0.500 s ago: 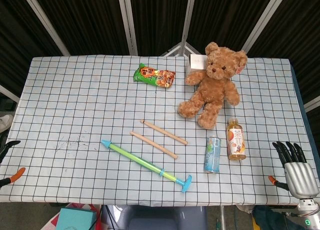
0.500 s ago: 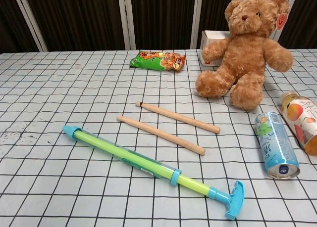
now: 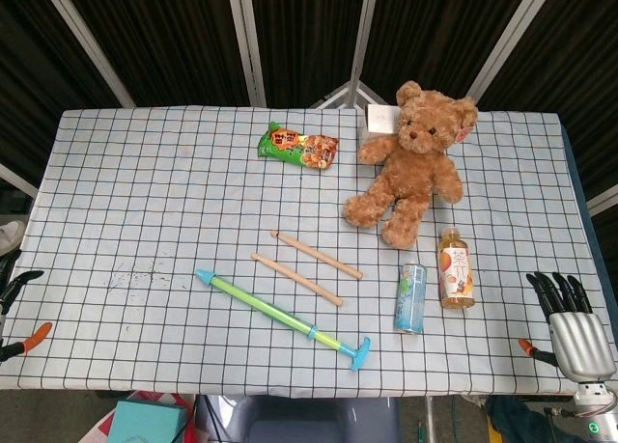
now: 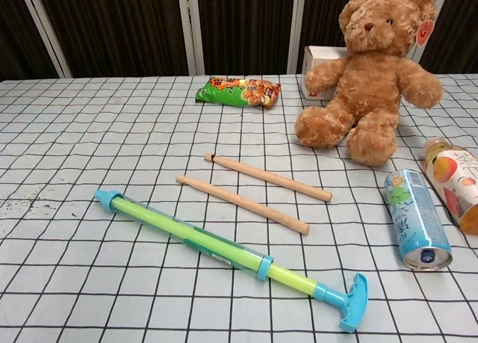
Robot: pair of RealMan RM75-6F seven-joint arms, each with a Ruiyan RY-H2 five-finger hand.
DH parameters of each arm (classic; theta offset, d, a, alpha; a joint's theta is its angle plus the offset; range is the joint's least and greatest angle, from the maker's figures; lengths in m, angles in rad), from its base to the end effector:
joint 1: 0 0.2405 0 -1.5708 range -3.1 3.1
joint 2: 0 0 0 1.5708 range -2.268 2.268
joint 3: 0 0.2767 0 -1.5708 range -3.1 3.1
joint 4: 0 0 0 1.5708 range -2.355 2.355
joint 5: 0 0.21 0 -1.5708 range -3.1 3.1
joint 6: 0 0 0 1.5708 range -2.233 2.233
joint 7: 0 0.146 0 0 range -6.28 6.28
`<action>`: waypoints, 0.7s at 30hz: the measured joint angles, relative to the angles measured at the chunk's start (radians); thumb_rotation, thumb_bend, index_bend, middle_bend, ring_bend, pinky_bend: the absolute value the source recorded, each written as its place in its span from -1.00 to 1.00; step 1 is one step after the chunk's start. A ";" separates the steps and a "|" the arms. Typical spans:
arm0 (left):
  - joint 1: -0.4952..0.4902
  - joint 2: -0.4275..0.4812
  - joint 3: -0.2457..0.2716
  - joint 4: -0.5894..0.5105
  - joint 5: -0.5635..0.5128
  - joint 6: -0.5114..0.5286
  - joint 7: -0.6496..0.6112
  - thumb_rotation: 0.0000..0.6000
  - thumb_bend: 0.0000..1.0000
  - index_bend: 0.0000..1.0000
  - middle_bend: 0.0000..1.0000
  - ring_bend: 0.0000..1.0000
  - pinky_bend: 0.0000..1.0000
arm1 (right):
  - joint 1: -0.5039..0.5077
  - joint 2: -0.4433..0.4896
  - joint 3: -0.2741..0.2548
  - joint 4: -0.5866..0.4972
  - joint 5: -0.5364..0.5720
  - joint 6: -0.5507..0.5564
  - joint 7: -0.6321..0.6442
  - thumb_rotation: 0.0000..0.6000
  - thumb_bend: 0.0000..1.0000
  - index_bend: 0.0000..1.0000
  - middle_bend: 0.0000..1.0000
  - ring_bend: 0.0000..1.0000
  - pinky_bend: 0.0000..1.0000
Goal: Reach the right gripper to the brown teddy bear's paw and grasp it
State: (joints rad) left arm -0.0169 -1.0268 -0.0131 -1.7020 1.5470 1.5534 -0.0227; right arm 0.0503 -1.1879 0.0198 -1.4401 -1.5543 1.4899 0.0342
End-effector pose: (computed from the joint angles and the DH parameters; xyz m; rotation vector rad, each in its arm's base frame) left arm -0.3216 0.1541 0.1921 -1.3617 -0.9179 -0.9153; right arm -0.3586 -0.1681 0.1546 1.4390 -0.8701 0.8376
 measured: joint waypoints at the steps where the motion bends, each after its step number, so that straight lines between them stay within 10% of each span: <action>1: -0.001 -0.001 -0.001 -0.001 -0.004 -0.003 0.004 1.00 -0.38 -0.56 -1.00 -1.00 -0.76 | -0.001 0.000 0.000 -0.001 0.001 0.000 0.005 1.00 -0.70 -0.79 -0.76 -1.00 -1.00; 13: 0.002 -0.008 -0.002 -0.010 -0.011 0.000 0.030 1.00 -0.37 -0.56 -1.00 -1.00 -0.76 | 0.026 -0.009 0.019 -0.009 0.068 -0.099 0.223 1.00 -0.70 -0.79 -0.76 -0.93 -1.00; 21: -0.013 -0.018 -0.018 -0.013 -0.053 -0.032 0.066 1.00 -0.37 -0.56 -1.00 -1.00 -0.76 | 0.148 0.007 0.097 -0.009 0.184 -0.359 0.493 1.00 -0.70 -0.79 -0.76 -0.85 -1.00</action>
State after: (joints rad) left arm -0.0303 -1.0445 -0.0310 -1.7145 1.4936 1.5212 0.0429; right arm 0.1982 -1.1812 0.1165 -1.4492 -1.3703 1.1308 0.5268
